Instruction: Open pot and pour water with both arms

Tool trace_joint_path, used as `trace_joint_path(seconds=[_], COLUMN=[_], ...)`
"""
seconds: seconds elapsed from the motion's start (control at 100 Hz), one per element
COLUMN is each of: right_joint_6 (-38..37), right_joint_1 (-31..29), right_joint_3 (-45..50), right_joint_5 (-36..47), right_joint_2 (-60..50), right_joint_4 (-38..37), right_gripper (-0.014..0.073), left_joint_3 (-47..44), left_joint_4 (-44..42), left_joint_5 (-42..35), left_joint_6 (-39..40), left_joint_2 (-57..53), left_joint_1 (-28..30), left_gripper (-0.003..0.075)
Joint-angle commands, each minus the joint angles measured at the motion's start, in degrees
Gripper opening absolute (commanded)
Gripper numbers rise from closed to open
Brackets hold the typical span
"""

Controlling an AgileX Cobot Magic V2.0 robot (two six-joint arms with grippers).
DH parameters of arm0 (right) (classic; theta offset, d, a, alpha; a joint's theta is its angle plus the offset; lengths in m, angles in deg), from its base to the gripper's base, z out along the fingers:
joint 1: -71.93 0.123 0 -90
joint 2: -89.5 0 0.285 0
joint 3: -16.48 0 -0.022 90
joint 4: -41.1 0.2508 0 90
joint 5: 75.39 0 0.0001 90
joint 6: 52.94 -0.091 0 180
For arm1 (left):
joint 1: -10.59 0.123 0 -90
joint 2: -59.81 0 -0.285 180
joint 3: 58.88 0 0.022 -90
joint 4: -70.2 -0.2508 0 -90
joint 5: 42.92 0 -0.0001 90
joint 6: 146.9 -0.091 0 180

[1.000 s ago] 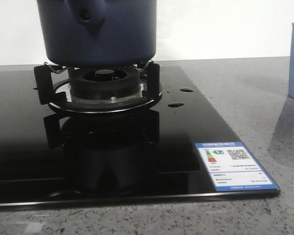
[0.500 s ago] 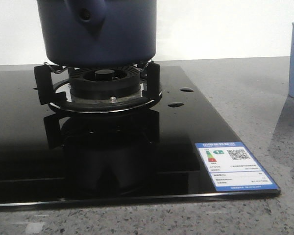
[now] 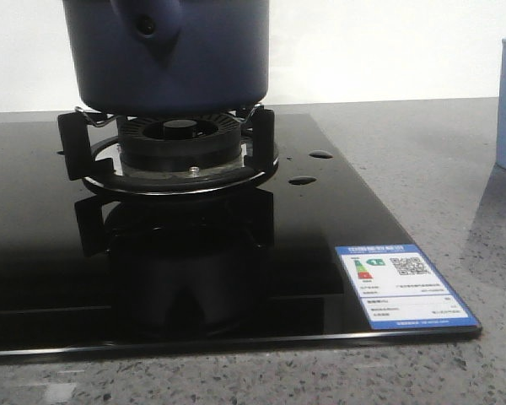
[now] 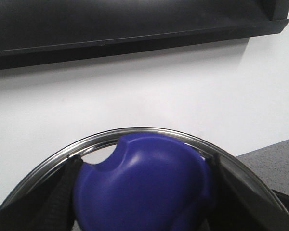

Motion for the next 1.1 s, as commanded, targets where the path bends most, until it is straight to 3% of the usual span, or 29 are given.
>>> trace_joint_path(seconds=[0.0,0.28,0.44,0.68,0.89,1.09], right_joint_6=[0.68,0.68,0.68,0.2,0.2,0.32], right_joint_1=[0.02,0.25,0.25,0.66,4.5,2.74], right_joint_3=[-1.45,-1.45,-1.45,-1.55,-2.01,-2.15], right_joint_5=[3.96,8.97,12.2,16.04,21.35,27.14], right_joint_2=[-0.02,3.86,6.97,10.59,15.31,20.59], right_joint_4=[0.0,-1.74,-2.6,-2.6,-6.7,-1.04], right_gripper=[0.0495,0.0512,0.0652,0.0643,0.0643,0.0643], left_joint_3=[2.21,2.21,2.21,2.21,2.21,2.21], left_joint_4=[0.13,0.13,0.13,0.13,0.13,0.13], left_joint_5=[-7.34,-7.34,-7.34,-7.7,-7.34,-7.34], left_joint_6=[-0.12,-0.12,-0.12,-0.12,-0.12,-0.12], left_joint_2=[-1.52,-1.52,-1.52,-1.52,-1.23,-1.23], left_joint_1=[0.12,0.12,0.12,0.12,0.12,0.12], left_gripper=[0.0351,0.0351,0.0351,0.0351,0.0351,0.0351])
